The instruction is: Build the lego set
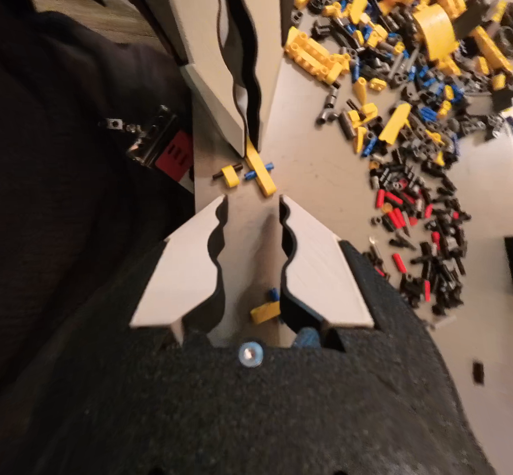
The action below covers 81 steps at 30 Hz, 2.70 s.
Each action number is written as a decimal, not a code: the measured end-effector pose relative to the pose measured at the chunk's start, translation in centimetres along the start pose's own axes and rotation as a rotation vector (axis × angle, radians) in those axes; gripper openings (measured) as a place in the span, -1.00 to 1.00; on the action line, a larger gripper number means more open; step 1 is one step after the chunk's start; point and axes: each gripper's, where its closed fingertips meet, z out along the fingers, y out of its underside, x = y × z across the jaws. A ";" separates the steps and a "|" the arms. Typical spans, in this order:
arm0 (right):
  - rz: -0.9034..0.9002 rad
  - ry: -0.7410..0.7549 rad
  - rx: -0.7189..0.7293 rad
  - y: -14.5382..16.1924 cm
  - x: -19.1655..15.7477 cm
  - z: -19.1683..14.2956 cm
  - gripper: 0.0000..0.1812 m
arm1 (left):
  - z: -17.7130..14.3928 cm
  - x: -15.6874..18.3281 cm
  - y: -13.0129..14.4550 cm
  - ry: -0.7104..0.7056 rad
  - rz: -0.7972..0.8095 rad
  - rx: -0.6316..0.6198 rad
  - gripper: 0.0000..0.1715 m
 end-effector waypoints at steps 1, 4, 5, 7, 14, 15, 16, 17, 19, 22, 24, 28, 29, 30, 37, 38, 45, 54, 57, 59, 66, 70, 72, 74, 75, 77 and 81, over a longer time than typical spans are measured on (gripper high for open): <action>-0.004 -0.043 -0.001 0.0 -0.1 0.1 -0.54 | 0.1 0.1 -0.1 0.008 0.004 -0.005 -0.91; 0.024 -0.159 -0.011 -0.1 -0.5 0.5 -0.48 | 0.2 0.2 -0.1 0.008 0.020 -0.010 -0.91; 0.036 -0.184 -0.008 -0.2 -0.6 0.6 -0.47 | 0.2 0.2 -0.1 0.010 0.021 -0.010 -0.91; 0.052 -0.215 0.005 -0.4 -0.9 0.9 -0.47 | 0.1 0.2 0.0 0.014 0.022 -0.011 -0.91; 0.054 -0.244 0.038 -0.6 -1.0 1.1 -0.48 | -0.1 0.4 0.2 0.022 0.051 -0.034 -0.87; 0.051 -0.244 0.038 -0.6 -1.0 1.1 -0.49 | -0.2 0.4 0.2 0.009 0.064 -0.035 -0.87; 0.048 -0.246 0.037 -0.6 -1.0 1.1 -0.49 | -0.3 0.3 0.3 -0.006 0.071 -0.035 -0.87; 0.045 -0.248 0.036 -0.6 -1.0 1.1 -0.50 | -0.4 0.2 0.4 -0.016 0.069 -0.032 -0.86; 0.039 -0.253 0.033 -0.7 -1.0 1.1 -0.52 | -0.5 0.3 0.5 -0.017 0.046 -0.019 -0.85; 0.029 -0.260 0.028 -0.7 -0.9 1.2 -0.55 | -0.5 0.5 0.5 -0.013 0.027 -0.003 -0.80; 0.027 -0.264 0.025 -0.7 -0.7 1.3 -0.59 | -0.5 0.5 0.5 -0.011 0.027 0.002 -0.79; 0.030 -0.272 0.019 -0.7 -0.5 1.3 -0.65 | -0.5 0.6 0.4 -0.007 0.034 0.004 -0.77; 0.030 -0.272 0.019 -0.7 -0.4 1.3 -0.66 | -0.5 0.6 0.4 -0.008 0.037 0.005 -0.77; 0.030 -0.272 0.019 -0.7 -0.4 1.3 -0.66 | -0.4 0.7 0.4 -0.011 0.041 0.005 -0.77; 0.024 -0.259 0.023 -0.8 -0.5 1.3 -0.68 | -0.3 0.7 0.3 -0.015 0.037 0.011 -0.76; 0.023 -0.260 0.023 -0.8 -0.5 1.3 -0.68 | -0.2 0.7 0.3 -0.013 0.037 0.011 -0.76; 0.022 -0.261 0.027 -0.9 -0.6 1.4 -0.71 | -0.2 0.2 0.3 -0.032 0.050 0.001 -0.86; 0.026 -0.255 0.036 -0.9 -0.6 1.5 -0.71 | -0.3 0.3 0.3 -0.020 0.052 0.002 -0.83; 0.034 -0.243 0.039 -0.9 -0.6 1.5 -0.71 | -0.2 0.3 0.3 -0.027 0.051 0.005 -0.82; 0.032 -0.237 0.043 -1.0 -0.6 1.5 -0.71 | -0.2 0.4 0.3 -0.027 0.052 0.008 -0.81; 0.024 -0.250 0.051 -1.0 -0.6 1.6 -0.72 | -0.2 0.7 0.3 -0.019 0.060 0.013 -0.76; 0.018 -0.248 0.048 -1.1 -0.7 1.6 -0.72 | -0.2 0.9 0.3 -0.004 0.054 0.014 -0.72; 0.020 -0.246 0.048 -1.1 -0.7 1.6 -0.72 | -0.2 1.0 0.2 0.006 0.050 0.016 -0.71; 0.019 -0.241 0.052 -1.1 -0.7 1.6 -0.72 | -0.2 1.0 0.1 0.008 0.049 0.022 -0.71; 0.019 -0.238 0.054 -1.1 -0.7 1.6 -0.72 | -0.1 1.0 0.1 0.005 0.052 0.023 -0.71; 0.017 -0.236 0.057 -1.1 -0.7 1.6 -0.72 | 0.0 1.1 0.1 -0.003 0.069 0.022 -0.71; 0.018 -0.243 0.059 -1.1 -0.8 1.6 -0.73 | 0.0 1.0 0.1 -0.007 0.074 0.020 -0.74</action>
